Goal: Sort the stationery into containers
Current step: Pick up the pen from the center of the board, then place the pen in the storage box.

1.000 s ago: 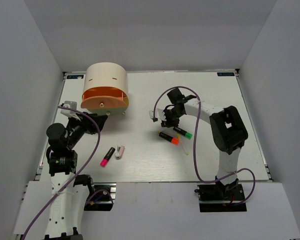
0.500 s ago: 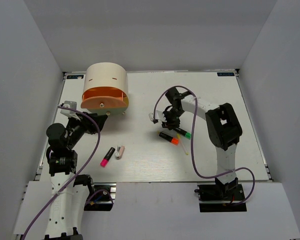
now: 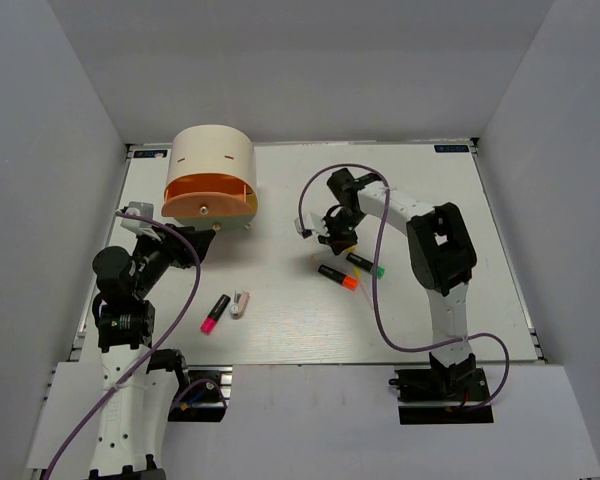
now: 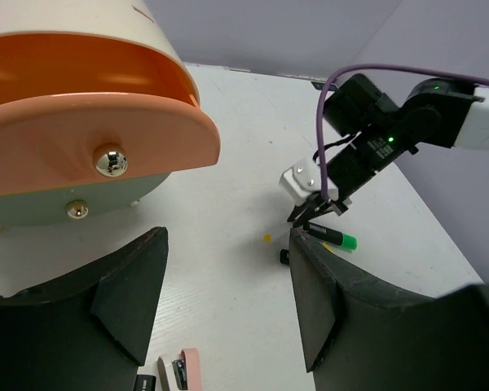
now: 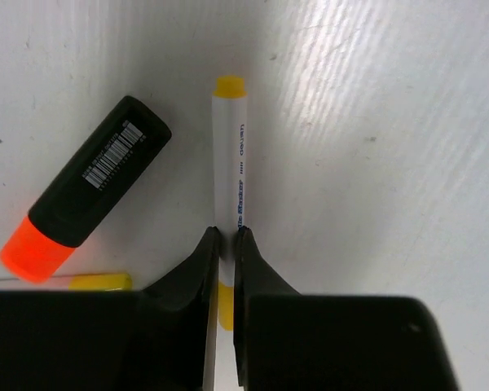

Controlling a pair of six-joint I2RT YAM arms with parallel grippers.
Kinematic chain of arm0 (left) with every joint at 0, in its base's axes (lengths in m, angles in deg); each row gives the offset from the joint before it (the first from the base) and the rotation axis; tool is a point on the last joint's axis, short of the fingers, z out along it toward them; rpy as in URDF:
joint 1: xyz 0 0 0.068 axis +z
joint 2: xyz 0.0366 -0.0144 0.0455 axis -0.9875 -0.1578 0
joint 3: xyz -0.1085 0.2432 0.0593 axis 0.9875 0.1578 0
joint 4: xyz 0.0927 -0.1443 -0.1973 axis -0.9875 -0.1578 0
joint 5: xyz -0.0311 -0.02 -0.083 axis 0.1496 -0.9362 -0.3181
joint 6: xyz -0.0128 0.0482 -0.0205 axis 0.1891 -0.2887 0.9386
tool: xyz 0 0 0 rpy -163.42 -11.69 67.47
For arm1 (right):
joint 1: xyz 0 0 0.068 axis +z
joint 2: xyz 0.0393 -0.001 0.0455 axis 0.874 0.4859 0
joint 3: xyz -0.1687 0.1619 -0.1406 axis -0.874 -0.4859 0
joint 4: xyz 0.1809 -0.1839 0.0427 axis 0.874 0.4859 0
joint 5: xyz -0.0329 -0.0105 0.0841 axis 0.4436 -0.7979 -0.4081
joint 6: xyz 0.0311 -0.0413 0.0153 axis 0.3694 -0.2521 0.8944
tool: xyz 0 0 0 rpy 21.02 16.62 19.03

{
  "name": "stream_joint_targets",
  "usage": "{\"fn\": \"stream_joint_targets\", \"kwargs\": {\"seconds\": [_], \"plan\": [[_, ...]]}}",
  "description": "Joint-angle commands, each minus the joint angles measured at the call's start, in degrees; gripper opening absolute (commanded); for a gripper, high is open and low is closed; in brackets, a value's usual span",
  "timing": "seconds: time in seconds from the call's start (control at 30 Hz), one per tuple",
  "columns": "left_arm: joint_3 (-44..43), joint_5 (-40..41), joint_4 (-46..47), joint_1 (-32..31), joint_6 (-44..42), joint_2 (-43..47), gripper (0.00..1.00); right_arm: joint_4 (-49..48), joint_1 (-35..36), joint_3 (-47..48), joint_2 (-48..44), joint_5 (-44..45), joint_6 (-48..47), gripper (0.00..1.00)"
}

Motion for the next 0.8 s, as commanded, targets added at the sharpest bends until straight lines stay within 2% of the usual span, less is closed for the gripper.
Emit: {"fn": "stream_joint_targets", "kwargs": {"seconds": [0.0,0.2,0.37,0.47,0.6,0.77], "plan": [[0.1,-1.3,1.0,0.4,-0.3,0.7,0.71,-1.4,0.4,3.1,-8.5,-5.3,8.2,0.0],[0.1,-0.8,1.0,0.4,-0.3,1.9,0.71,-8.4,2.4,6.0,-19.0,-12.2,21.9,0.0],[0.1,0.5,0.4,0.4,-0.3,2.5,0.71,-24.3,5.5,4.4,-23.5,-15.4,33.0,0.0],[0.1,1.7,-0.1,0.4,-0.3,3.0,0.71,-31.3,8.3,4.6,-23.7,-15.4,39.6,0.0],[0.1,3.8,-0.6,0.4,-0.3,4.9,0.71,-35.7,11.7,8.3,-20.2,-15.1,43.2,0.0],[0.1,5.8,-0.6,0.4,-0.3,6.4,0.71,-35.8,14.8,21.0,-12.7,-14.0,45.9,0.0]]}}
